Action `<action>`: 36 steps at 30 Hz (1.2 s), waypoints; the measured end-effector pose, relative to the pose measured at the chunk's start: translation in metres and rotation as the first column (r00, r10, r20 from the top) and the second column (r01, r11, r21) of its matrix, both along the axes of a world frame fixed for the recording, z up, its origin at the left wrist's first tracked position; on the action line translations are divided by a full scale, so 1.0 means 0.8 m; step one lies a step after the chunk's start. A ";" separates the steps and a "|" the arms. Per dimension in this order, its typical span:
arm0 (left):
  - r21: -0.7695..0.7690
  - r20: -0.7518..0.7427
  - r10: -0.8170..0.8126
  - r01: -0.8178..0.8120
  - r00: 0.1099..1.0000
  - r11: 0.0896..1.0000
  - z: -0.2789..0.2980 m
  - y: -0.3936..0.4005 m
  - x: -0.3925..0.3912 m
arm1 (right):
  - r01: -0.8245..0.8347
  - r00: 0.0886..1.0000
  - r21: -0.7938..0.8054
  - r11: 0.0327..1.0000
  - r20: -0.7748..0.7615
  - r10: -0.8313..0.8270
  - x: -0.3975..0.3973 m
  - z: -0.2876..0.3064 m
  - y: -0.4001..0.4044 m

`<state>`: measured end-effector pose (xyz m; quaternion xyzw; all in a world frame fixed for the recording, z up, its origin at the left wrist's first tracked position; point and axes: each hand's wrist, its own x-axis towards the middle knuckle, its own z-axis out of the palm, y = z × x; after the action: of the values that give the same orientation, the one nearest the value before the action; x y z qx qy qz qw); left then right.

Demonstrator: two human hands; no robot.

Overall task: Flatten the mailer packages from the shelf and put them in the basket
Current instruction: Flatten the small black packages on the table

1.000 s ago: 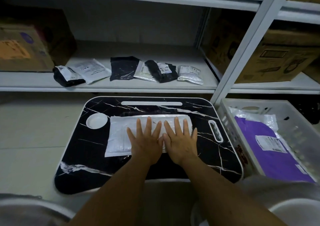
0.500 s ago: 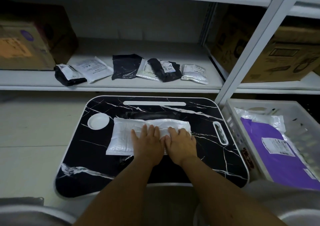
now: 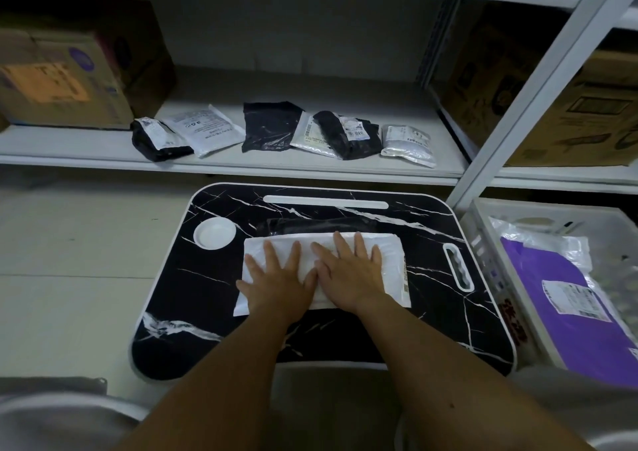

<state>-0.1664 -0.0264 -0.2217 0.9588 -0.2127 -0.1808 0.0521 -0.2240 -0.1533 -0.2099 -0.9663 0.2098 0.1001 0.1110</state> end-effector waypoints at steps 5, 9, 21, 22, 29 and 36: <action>0.009 -0.005 0.074 -0.074 0.997 0.997 -0.003 -0.002 -0.001 | 0.098 0.994 0.001 0.995 -0.042 -0.097 0.003 -0.003 0.004; 0.003 0.003 0.127 -0.127 0.992 0.992 -0.001 -0.001 0.000 | 0.192 0.980 0.009 0.981 -0.053 -0.191 0.008 -0.006 0.007; -0.006 0.199 -0.125 0.129 0.972 0.992 0.014 0.003 -0.024 | 0.131 0.974 -0.085 0.988 0.195 -0.112 -0.024 0.000 0.034; -0.014 0.209 -0.188 0.195 0.960 0.981 0.011 0.005 -0.028 | 0.068 0.978 -0.083 0.994 0.202 -0.050 -0.031 -0.004 0.038; -0.026 0.074 -0.150 0.152 0.986 0.988 0.000 0.012 -0.027 | 0.022 0.999 -0.015 1.000 0.046 -0.021 -0.047 -0.012 0.025; -0.286 -0.091 0.573 -0.573 0.814 0.768 0.009 0.013 -0.020 | 0.185 0.965 -0.002 0.983 0.191 -0.182 -0.032 0.006 0.009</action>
<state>-0.1820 -0.0163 -0.2144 0.9586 0.0646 -0.1210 0.2496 -0.2494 -0.1462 -0.2054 -0.9489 0.2878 -0.0053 0.1295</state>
